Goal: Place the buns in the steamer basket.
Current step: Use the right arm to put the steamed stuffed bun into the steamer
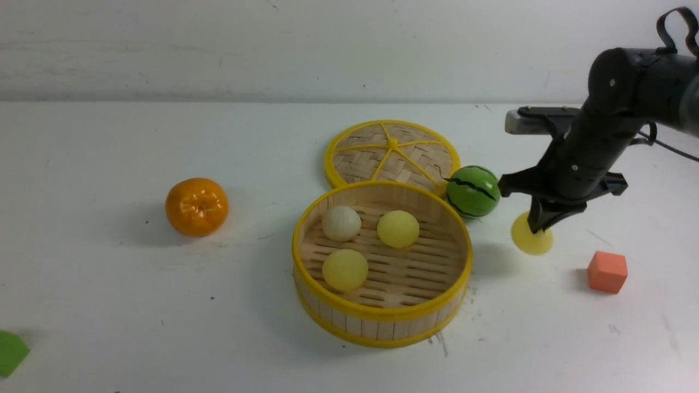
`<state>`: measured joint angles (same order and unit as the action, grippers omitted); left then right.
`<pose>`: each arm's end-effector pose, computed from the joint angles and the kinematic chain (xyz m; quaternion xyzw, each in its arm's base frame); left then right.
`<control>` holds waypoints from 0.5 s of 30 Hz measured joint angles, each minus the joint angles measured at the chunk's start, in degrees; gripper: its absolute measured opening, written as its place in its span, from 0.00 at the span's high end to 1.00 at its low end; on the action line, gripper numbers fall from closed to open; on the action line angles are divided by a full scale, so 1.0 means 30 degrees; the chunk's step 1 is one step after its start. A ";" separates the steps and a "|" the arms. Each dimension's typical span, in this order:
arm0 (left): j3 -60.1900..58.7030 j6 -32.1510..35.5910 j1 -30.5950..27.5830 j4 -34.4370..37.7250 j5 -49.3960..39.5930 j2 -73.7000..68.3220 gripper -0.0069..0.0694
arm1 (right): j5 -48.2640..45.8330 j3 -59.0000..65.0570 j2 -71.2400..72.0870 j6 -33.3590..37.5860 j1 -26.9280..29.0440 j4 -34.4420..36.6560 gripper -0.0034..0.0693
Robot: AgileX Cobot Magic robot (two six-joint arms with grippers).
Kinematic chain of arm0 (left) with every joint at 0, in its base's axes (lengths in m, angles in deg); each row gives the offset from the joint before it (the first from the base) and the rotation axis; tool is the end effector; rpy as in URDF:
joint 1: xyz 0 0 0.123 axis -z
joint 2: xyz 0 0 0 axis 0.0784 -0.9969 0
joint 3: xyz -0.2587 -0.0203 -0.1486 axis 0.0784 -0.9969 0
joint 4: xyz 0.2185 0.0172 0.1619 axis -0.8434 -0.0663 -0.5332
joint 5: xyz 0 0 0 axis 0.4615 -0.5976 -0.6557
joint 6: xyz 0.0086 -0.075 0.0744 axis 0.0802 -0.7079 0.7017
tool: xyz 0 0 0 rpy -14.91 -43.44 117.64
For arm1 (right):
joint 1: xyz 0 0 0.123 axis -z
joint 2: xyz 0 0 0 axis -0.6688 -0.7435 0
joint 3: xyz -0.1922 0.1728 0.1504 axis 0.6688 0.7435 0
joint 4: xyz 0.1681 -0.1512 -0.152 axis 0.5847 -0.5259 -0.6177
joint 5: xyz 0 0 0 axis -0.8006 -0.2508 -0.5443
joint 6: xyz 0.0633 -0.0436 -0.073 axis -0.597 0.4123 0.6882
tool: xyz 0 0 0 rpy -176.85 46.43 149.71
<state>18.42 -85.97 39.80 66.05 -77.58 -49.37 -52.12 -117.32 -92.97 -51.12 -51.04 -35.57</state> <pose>0.0737 -0.0586 0.2323 0.1252 0.7510 -0.3114 0.5686 0.4544 0.0858 0.2272 -0.0553 0.9861 0.0769 0.1367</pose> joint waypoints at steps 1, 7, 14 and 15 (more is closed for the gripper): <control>0.0000 0.0000 0.0000 0.0000 0.0000 0.0000 0.76 | -0.0379 0.0000 0.0716 0.0169 -0.0604 0.0062 0.95; 0.0000 0.0000 0.0000 0.0000 0.0000 0.0000 0.75 | -0.1131 -0.0018 0.1812 0.0263 -0.3528 0.0499 0.95; 0.0000 0.0000 0.0000 0.0000 0.0000 0.0000 0.74 | 0.0360 0.0018 0.1020 -0.0158 -0.6149 0.0877 0.95; 0.0000 0.0000 0.0000 0.0000 0.0000 0.0000 0.74 | 0.0667 0.0018 0.0788 -0.0428 -0.6370 0.0771 0.94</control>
<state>18.42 -85.97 39.80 66.05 -77.58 -49.37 -50.12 -117.26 -90.61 -52.41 -70.15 -33.26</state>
